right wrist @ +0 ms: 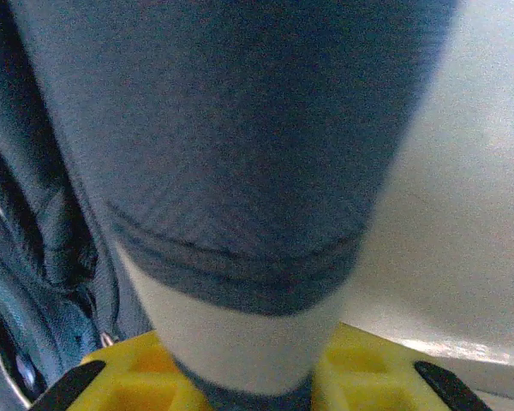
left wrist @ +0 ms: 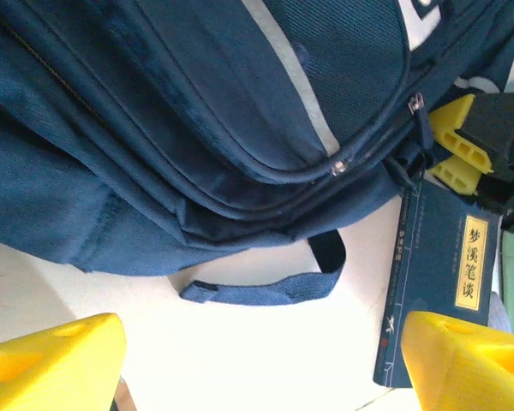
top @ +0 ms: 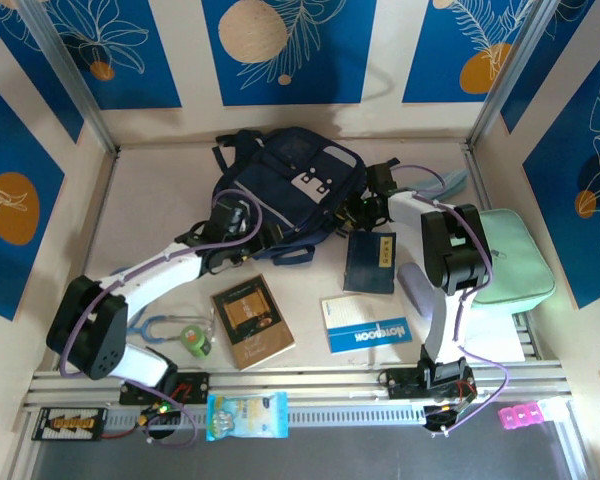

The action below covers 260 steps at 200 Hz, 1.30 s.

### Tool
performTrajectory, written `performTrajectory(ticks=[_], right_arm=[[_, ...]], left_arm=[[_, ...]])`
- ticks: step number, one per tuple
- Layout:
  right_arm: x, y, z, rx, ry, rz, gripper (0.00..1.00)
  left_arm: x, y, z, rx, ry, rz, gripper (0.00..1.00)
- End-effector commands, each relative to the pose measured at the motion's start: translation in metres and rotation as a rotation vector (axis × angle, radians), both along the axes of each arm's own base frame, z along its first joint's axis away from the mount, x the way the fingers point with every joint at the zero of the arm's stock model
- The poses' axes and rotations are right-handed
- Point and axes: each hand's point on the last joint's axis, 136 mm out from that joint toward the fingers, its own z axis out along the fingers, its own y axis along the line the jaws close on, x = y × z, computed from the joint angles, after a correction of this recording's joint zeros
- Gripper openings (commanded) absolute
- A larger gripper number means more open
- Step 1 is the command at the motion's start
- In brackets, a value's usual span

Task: Pack the student bag
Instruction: Unzip the student bag at the top-center of the table.

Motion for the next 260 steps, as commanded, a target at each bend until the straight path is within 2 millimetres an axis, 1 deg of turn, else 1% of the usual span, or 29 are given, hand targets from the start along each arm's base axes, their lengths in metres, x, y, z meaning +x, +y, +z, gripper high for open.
performTrajectory(ticks=[1, 11, 34, 42, 64, 82, 102, 124, 139, 152, 169, 183, 192, 202, 216, 227, 238, 250, 260], right_arm=[[0.006, 0.008, 0.013, 0.043, -0.033, 0.035, 0.11], [0.004, 0.011, 0.02, 0.059, -0.041, 0.044, 0.07], [-0.005, 0.016, 0.039, 0.109, -0.048, 0.054, 0.04], [-0.01, 0.018, 0.048, 0.128, -0.055, 0.057, 0.04], [-0.025, 0.021, 0.063, 0.169, -0.051, 0.056, 0.03], [-0.038, 0.023, 0.072, 0.193, -0.046, 0.046, 0.02], [-0.054, 0.027, 0.079, 0.215, -0.037, 0.047, 0.0], [-0.076, 0.035, 0.088, 0.226, -0.033, 0.083, 0.0], [-0.086, 0.039, 0.093, 0.237, -0.033, 0.083, 0.0], [-0.089, 0.044, 0.098, 0.253, -0.036, 0.078, 0.0], [-0.088, 0.053, 0.105, 0.266, -0.042, 0.067, 0.0], [-0.083, 0.059, 0.11, 0.269, -0.046, 0.039, 0.0], [-0.08, 0.061, 0.112, 0.266, -0.036, 0.011, 0.0], [-0.077, 0.065, 0.115, 0.264, -0.035, -0.017, 0.0], [-0.072, 0.068, 0.12, 0.246, -0.048, -0.063, 0.0], [-0.069, 0.069, 0.122, 0.24, -0.048, -0.098, 0.0], [-0.066, 0.072, 0.123, 0.243, -0.05, -0.114, 0.0], [-0.061, 0.077, 0.126, 0.247, -0.051, -0.117, 0.0], [-0.06, 0.081, 0.128, 0.253, -0.047, -0.111, 0.0]], left_arm=[[-0.008, -0.008, -0.003, 0.078, 0.001, -0.021, 0.81], [-0.011, -0.015, -0.008, 0.075, 0.011, -0.037, 0.8], [-0.01, -0.033, -0.022, 0.014, 0.028, -0.078, 0.8], [-0.007, -0.034, -0.028, 0.0, 0.029, -0.076, 0.8], [0.01, -0.033, -0.039, -0.06, 0.014, -0.053, 0.8], [0.028, -0.026, -0.043, -0.06, -0.002, -0.023, 0.79], [0.045, -0.014, -0.04, -0.009, 0.0, -0.003, 0.79], [0.056, 0.001, -0.036, 0.094, -0.009, -0.007, 0.8], [0.062, 0.015, -0.035, 0.16, -0.02, -0.003, 0.81], [0.067, 0.028, -0.035, 0.196, -0.022, 0.013, 0.81], [0.07, 0.041, -0.027, 0.223, -0.029, 0.033, 0.83], [0.066, 0.051, -0.013, 0.271, -0.047, 0.04, 0.87], [0.059, 0.06, -0.002, 0.315, -0.042, 0.048, 0.89], [0.049, 0.075, 0.013, 0.376, -0.022, 0.073, 0.91], [0.036, 0.085, 0.036, 0.433, -0.036, 0.066, 0.92], [0.025, 0.085, 0.053, 0.456, -0.057, 0.038, 0.92], [0.015, 0.079, 0.067, 0.461, -0.078, -0.001, 0.92], [0.006, 0.068, 0.077, 0.457, -0.094, -0.044, 0.91], [-0.002, 0.054, 0.081, 0.444, -0.108, -0.086, 0.9]])
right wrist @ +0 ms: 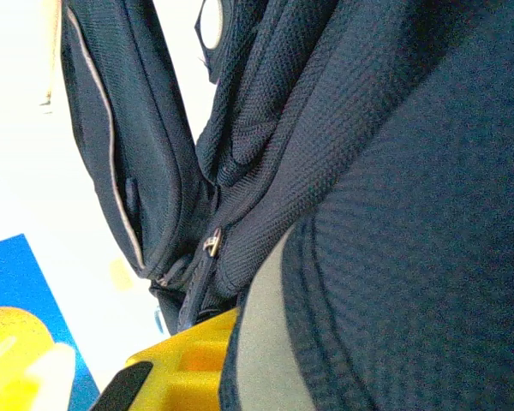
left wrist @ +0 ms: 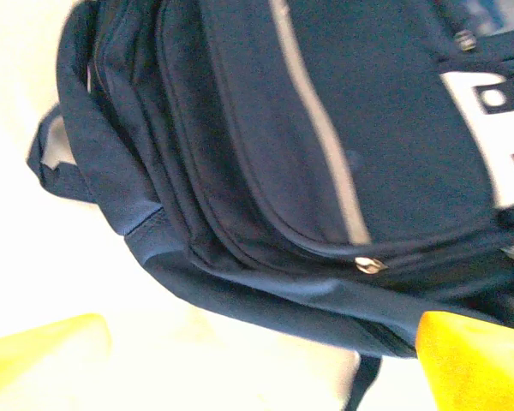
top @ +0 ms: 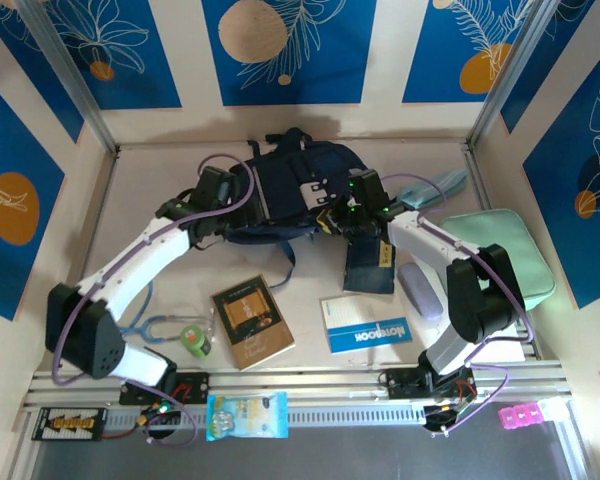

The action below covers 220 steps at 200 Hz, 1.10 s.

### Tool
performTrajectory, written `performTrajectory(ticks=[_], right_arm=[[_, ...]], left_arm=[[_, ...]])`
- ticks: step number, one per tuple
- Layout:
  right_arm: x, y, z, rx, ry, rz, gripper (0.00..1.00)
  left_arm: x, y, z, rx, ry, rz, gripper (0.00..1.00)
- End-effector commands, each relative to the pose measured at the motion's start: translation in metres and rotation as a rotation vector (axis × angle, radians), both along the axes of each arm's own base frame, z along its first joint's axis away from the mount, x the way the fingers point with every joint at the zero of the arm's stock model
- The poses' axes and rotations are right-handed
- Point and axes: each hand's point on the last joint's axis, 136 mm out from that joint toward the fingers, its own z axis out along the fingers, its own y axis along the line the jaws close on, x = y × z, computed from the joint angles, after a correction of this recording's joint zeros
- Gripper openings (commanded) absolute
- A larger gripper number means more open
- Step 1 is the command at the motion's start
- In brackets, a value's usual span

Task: Pack the student bag
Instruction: Unzip the student bag at the top-center of the table.

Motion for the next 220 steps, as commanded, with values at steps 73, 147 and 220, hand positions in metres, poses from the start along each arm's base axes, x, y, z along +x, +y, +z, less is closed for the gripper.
performTrajectory(ticks=[73, 147, 220], right_arm=[[0.019, 0.024, 0.04, 0.091, -0.06, -0.016, 0.0], [0.017, 0.022, 0.054, 0.114, -0.092, 0.001, 0.0], [0.019, 0.031, 0.077, 0.268, -0.075, 0.048, 0.0]], left_arm=[[-0.035, -0.128, -0.015, 0.064, -0.017, -0.314, 0.65], [-0.015, -0.147, -0.057, 0.088, 0.039, -0.245, 0.33], [-0.001, -0.154, -0.054, 0.077, -0.004, -0.225, 0.21]])
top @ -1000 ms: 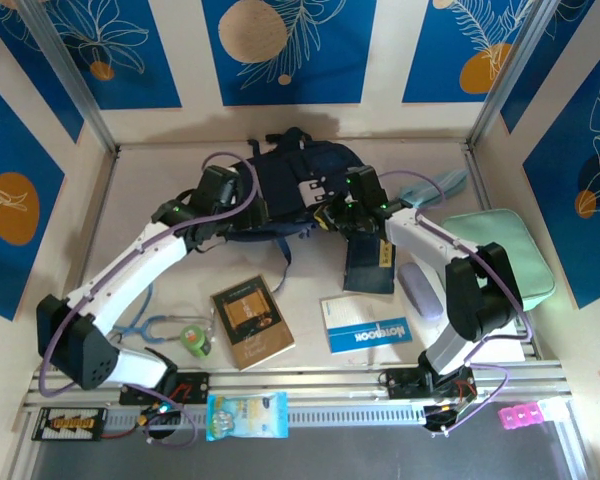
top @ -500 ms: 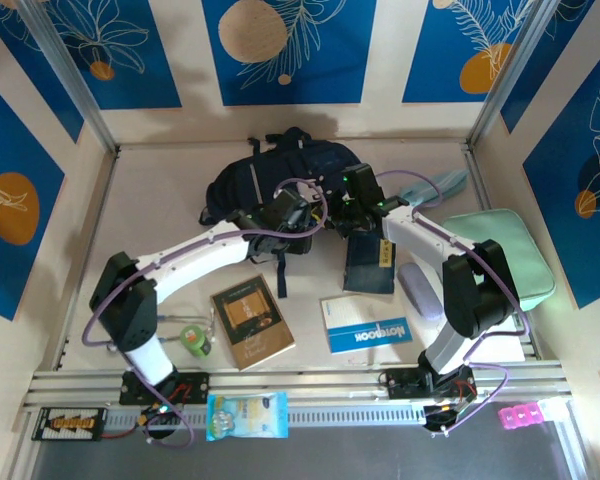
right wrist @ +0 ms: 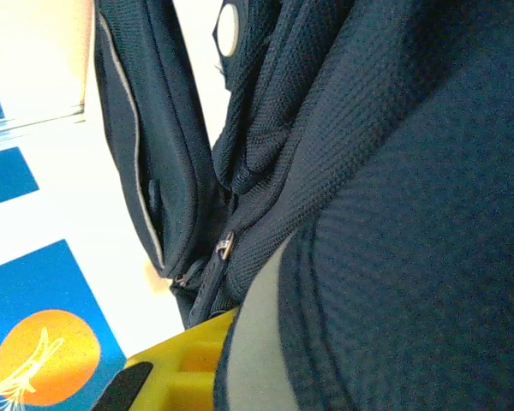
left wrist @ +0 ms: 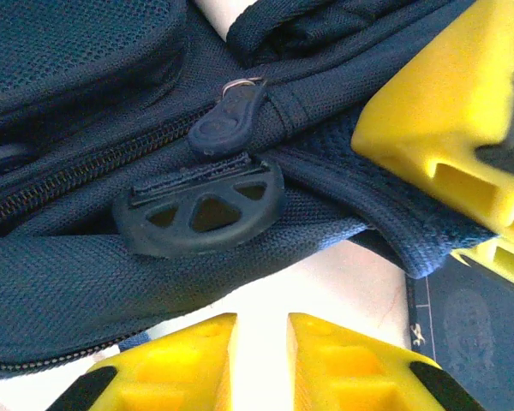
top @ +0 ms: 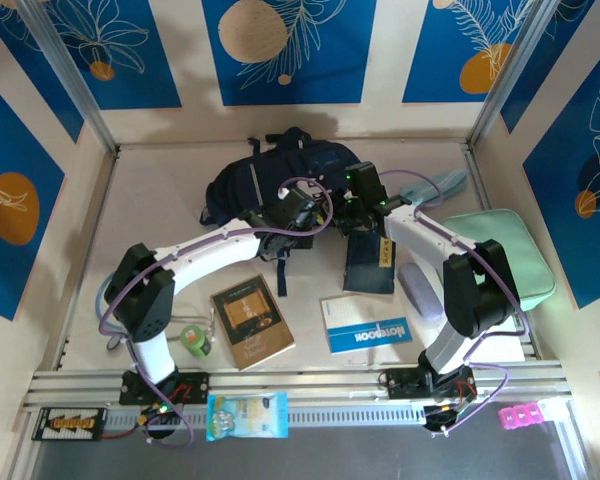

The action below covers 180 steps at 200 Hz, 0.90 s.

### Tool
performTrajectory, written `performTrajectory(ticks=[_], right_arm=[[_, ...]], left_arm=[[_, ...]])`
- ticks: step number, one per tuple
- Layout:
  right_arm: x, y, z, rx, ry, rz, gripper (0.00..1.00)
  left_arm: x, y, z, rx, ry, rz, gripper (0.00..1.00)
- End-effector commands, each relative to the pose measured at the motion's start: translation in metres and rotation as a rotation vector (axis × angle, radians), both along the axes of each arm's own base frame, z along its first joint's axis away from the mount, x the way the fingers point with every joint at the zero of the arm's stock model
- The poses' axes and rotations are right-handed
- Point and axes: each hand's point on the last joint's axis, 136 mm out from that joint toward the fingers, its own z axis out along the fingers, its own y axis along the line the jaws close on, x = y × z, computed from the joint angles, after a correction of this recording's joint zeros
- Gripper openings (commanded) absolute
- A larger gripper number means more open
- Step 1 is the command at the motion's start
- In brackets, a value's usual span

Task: Pack the student bag
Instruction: Unzip the student bag at the top-center of the table.

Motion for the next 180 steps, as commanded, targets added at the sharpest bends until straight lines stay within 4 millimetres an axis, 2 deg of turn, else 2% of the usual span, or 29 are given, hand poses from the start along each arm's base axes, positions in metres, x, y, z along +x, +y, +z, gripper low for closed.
performTrajectory(ticks=[1, 42, 94, 150, 180], right_arm=[[0.006, 0.019, 0.062, 0.185, -0.103, 0.068, 0.0], [0.005, 0.021, 0.075, 0.233, -0.106, 0.083, 0.0], [0.007, 0.02, 0.081, 0.271, -0.1, 0.077, 0.0], [0.008, 0.021, 0.091, 0.262, -0.119, 0.092, 0.0], [0.008, 0.022, 0.09, 0.26, -0.114, 0.095, 0.0]], left_arm=[[0.012, -0.004, 0.009, 0.008, -0.043, 0.015, 0.21], [0.02, -0.001, 0.015, 0.043, -0.066, 0.042, 0.19], [0.031, 0.006, 0.029, 0.082, -0.129, 0.07, 0.22], [0.041, 0.019, 0.042, 0.145, -0.199, 0.115, 0.21], [0.042, 0.015, 0.041, 0.132, -0.201, 0.103, 0.18]])
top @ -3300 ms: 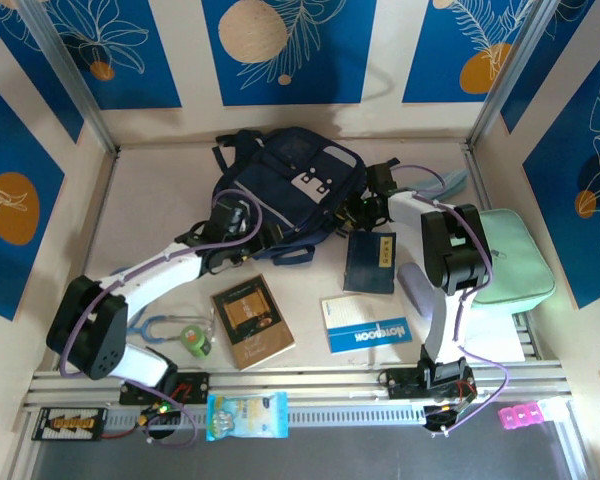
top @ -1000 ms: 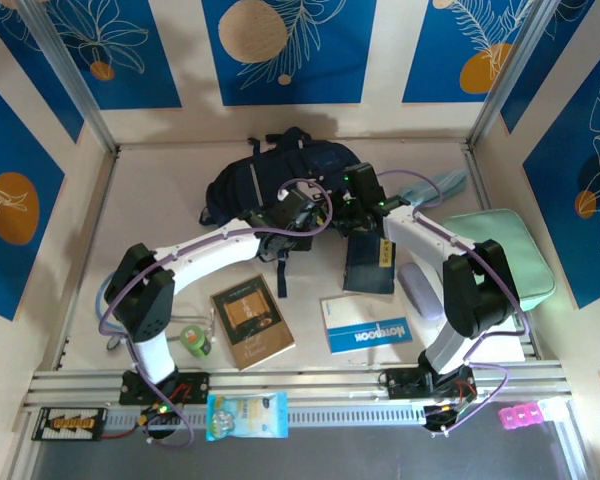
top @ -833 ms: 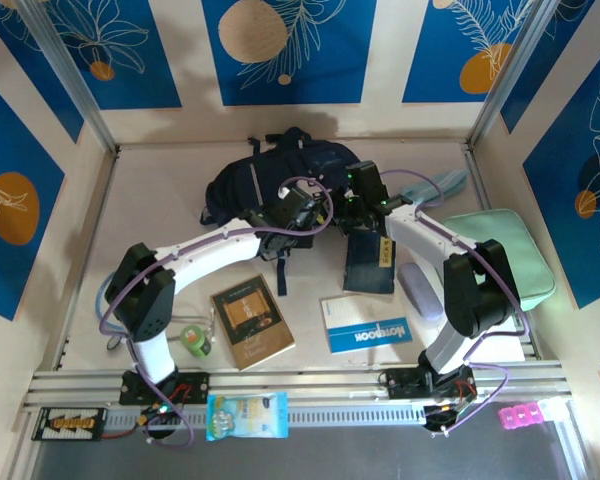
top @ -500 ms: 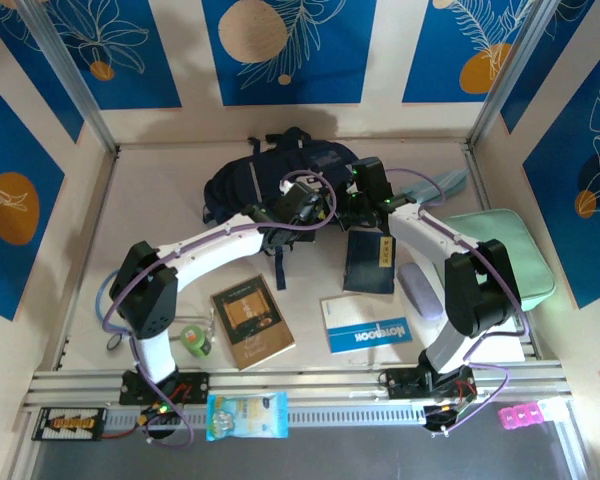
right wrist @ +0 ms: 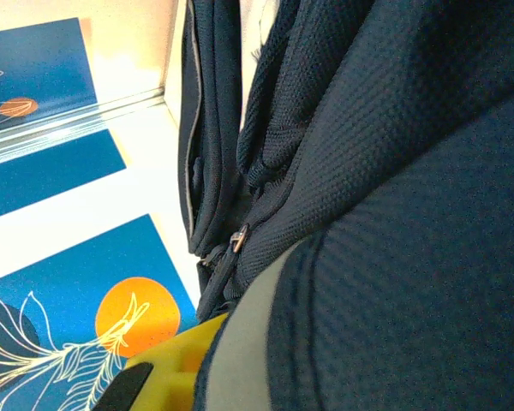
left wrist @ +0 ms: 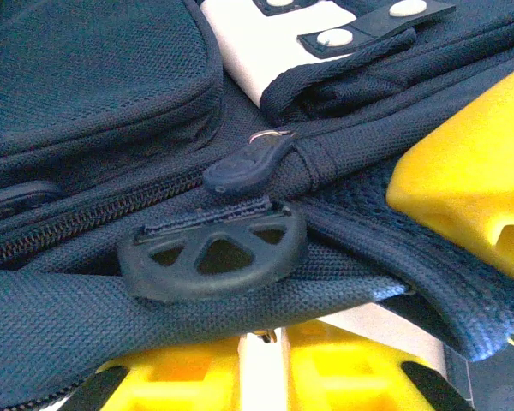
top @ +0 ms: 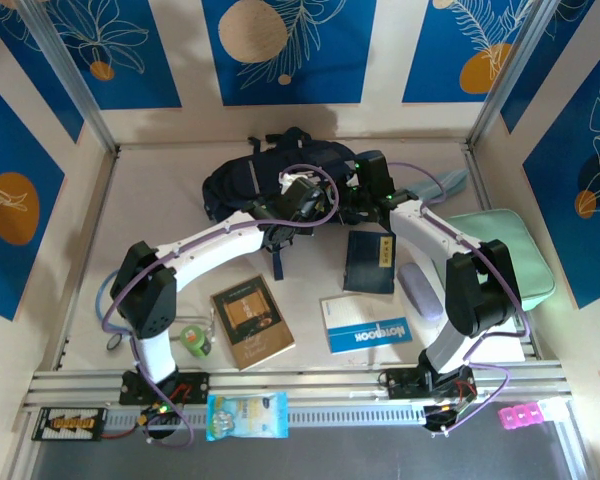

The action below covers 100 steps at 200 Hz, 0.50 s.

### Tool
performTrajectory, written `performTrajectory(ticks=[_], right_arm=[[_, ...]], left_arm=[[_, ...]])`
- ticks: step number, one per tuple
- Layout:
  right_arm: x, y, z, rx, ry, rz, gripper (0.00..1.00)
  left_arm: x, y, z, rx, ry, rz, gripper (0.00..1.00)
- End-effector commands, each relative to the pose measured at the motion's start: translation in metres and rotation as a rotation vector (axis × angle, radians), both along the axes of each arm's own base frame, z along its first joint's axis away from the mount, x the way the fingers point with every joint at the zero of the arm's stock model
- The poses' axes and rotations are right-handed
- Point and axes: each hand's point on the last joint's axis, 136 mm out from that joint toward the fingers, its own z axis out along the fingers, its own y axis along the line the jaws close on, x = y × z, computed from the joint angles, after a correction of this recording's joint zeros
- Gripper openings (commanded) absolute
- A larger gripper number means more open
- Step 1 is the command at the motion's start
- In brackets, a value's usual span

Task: Pack the student bag
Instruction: Unzip the student bag at the top-center of the table.

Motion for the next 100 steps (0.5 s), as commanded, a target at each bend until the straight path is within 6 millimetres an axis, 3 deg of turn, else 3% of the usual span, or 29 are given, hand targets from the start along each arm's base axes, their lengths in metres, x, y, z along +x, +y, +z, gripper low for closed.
performTrajectory(ticks=[1, 55, 100], right_arm=[[-0.0079, 0.0136, 0.0505, 0.09, -0.093, 0.085, 0.0], [-0.0095, 0.016, 0.0512, 0.092, -0.092, 0.09, 0.0], [-0.0086, 0.0151, 0.0495, 0.082, -0.093, 0.086, 0.0]], left_arm=[[0.0091, 0.0023, 0.0074, 0.028, -0.04, 0.019, 0.18], [0.0135, 0.0025, 0.0095, 0.033, -0.058, 0.038, 0.17], [0.0135, 0.0058, 0.0128, 0.031, -0.065, 0.053, 0.07]])
